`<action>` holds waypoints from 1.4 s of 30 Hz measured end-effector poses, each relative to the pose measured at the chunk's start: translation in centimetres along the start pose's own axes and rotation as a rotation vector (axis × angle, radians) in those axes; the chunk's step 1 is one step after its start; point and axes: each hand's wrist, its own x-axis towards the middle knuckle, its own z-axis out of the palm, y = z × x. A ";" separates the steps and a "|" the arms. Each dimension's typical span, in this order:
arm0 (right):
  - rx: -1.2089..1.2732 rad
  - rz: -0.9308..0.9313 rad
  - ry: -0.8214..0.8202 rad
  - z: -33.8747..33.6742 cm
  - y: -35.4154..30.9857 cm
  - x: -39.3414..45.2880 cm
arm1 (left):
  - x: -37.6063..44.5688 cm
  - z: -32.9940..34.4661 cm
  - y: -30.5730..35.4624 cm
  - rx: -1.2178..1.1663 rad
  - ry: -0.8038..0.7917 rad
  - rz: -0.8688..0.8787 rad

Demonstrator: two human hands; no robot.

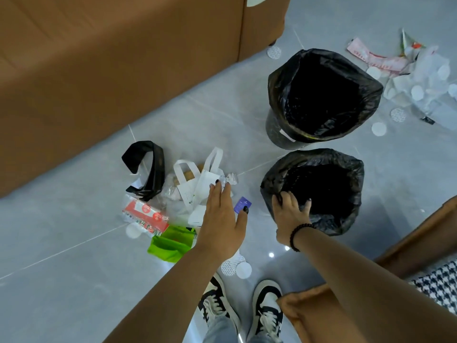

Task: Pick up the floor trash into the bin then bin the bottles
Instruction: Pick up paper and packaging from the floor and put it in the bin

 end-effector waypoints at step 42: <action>0.258 -0.254 -0.139 -17.3 -13.6 0.7 | -4.2 -12.3 -3.7 -0.328 0.239 -0.442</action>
